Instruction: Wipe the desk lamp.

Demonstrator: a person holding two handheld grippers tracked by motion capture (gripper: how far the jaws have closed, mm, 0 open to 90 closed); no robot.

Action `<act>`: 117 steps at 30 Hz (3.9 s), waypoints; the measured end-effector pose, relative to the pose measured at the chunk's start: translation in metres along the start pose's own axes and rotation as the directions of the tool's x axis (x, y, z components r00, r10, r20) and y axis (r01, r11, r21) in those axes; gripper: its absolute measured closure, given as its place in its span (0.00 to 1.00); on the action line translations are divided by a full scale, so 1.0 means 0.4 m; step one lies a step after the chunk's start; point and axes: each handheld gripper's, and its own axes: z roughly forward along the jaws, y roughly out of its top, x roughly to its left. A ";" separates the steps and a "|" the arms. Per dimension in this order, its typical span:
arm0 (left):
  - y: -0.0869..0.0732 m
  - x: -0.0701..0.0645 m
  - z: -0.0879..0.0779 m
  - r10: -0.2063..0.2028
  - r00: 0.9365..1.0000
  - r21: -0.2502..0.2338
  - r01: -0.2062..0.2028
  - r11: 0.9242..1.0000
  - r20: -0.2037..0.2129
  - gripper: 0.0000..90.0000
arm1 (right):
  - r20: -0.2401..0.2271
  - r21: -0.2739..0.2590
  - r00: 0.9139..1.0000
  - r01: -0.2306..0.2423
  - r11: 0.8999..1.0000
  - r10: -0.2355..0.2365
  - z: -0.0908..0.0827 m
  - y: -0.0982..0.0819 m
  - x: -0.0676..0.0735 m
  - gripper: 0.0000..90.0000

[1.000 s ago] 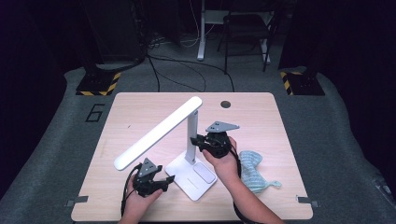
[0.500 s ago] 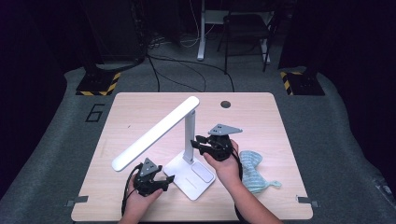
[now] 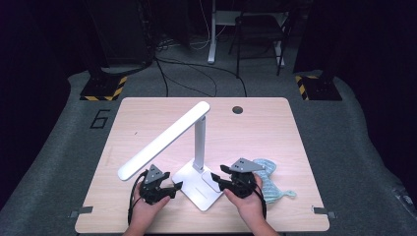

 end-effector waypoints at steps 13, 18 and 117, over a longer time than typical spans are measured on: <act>-0.007 -0.007 0.010 0.017 1.000 0.001 -0.017 1.000 -0.006 0.35 | 0.065 0.106 0.998 -0.020 0.994 0.014 0.036 -0.122 0.001 0.48; -0.010 -0.007 0.007 0.023 1.000 0.001 -0.023 1.000 0.000 0.35 | 0.083 0.126 0.997 -0.014 0.992 0.004 0.052 -0.132 -0.003 0.47; -0.005 -0.025 0.046 0.032 0.999 0.053 -0.032 0.998 0.012 0.31 | 0.092 0.195 0.996 0.000 0.981 -0.018 0.111 -0.128 0.015 0.24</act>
